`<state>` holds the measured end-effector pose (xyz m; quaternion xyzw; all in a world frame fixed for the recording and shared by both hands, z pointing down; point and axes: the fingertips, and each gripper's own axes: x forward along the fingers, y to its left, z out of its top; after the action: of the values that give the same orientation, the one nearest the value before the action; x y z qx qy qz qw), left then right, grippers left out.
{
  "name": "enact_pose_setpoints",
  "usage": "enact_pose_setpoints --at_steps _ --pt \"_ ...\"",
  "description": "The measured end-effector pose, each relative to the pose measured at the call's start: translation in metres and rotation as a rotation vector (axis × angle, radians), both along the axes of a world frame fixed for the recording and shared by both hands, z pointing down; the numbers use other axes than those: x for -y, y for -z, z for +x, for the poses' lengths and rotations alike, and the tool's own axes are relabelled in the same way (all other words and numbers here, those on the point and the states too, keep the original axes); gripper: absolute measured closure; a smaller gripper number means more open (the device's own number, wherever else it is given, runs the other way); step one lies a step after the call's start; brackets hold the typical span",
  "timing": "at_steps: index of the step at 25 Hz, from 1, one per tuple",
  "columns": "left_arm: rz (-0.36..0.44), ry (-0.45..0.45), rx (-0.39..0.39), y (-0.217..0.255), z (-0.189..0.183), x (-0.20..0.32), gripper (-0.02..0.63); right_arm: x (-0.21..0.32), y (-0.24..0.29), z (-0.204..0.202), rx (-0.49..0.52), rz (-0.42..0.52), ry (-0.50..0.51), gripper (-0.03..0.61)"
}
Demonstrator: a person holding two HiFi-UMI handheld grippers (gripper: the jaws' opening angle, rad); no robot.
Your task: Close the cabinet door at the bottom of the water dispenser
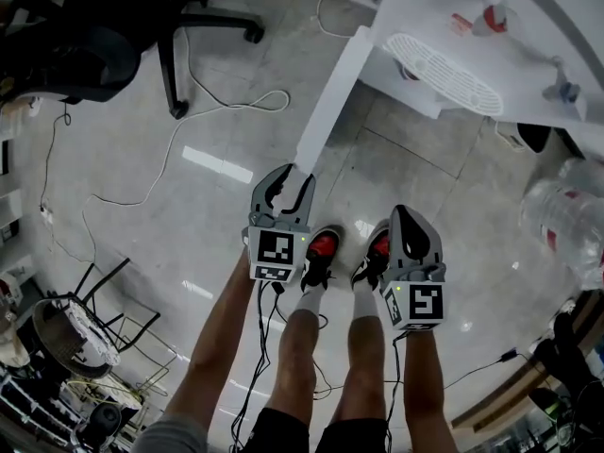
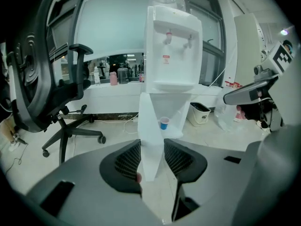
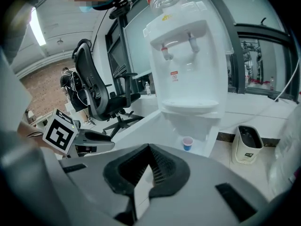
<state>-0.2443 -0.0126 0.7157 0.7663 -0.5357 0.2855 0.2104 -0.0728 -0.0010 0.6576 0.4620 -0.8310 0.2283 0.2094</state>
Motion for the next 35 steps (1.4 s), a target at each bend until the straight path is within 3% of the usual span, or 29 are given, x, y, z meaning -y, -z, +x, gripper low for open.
enact_pose_setpoints --at_steps 5,9,23,35 --pt "-0.001 -0.048 -0.005 0.000 0.024 -0.007 0.442 -0.012 -0.002 0.020 0.007 -0.005 -0.053 0.563" --pt "0.003 -0.084 0.002 0.001 0.046 -0.009 0.485 -0.017 -0.002 0.037 0.011 -0.004 -0.086 0.563" --pt "0.002 -0.207 -0.022 0.000 0.123 -0.003 0.489 -0.028 -0.004 0.098 0.029 -0.008 -0.236 0.563" --pt "0.000 -0.271 -0.053 0.001 0.182 0.014 0.505 -0.015 -0.004 0.139 0.034 -0.003 -0.304 0.563"
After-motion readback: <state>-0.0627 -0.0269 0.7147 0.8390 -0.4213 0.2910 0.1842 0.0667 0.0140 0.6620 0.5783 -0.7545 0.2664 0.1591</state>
